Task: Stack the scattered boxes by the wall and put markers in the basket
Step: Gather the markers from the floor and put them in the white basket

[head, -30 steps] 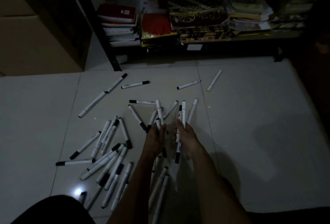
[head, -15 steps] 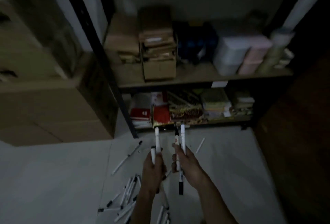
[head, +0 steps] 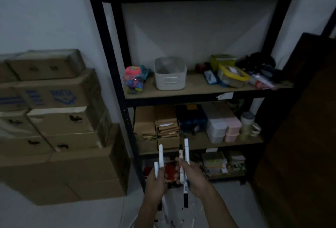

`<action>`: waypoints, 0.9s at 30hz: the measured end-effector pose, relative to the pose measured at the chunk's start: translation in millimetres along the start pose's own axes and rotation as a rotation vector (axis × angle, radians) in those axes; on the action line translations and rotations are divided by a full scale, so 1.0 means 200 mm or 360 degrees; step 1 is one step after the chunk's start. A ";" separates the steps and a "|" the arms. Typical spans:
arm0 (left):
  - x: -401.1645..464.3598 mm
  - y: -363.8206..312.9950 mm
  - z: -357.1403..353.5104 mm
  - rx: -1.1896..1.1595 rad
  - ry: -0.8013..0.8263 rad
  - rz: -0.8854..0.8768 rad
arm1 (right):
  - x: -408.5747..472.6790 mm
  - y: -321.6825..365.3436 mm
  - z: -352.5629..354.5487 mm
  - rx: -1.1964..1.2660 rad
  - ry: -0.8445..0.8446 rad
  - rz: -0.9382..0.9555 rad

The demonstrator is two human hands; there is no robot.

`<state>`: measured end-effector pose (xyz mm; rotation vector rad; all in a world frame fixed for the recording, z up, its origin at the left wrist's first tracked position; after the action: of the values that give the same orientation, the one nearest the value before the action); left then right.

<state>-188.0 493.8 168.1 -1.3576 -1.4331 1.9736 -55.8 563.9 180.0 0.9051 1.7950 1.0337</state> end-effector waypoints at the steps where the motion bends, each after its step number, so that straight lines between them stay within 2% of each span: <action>1: -0.02 -0.08 0.01 0.0025 -0.0018 -0.0026 | -0.01 0.06 -0.02 -0.0008 -0.0013 0.0010; 10: -0.06 -0.95 -0.10 0.0058 0.0006 -0.0348 | 0.25 0.82 -0.28 0.0004 -0.0002 0.0258; 16: 0.17 -1.42 -0.24 -0.0083 -0.0076 -0.0456 | 0.60 1.28 -0.34 0.0061 0.0094 0.0430; 21: 0.35 -1.77 -0.39 -0.0214 -0.0031 -0.0553 | 0.91 1.62 -0.39 0.0146 0.0214 0.0505; 27: 0.59 -2.13 -0.43 -0.0004 -0.0215 -0.0619 | 1.27 1.87 -0.34 0.0093 0.0204 0.0505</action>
<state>-274.3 807.9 478.9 -0.8750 -1.6160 1.8307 -150.6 914.4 458.9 1.2119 1.8320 1.2671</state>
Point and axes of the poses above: each hand's wrist, its own x-axis towards the middle knuckle, its own z-axis out of the back of the hand, y = z × x, the point moved 9 cm from there along x, towards the middle knuckle, and after that the axes turned 9 degrees about z, right-handed, at the moved point
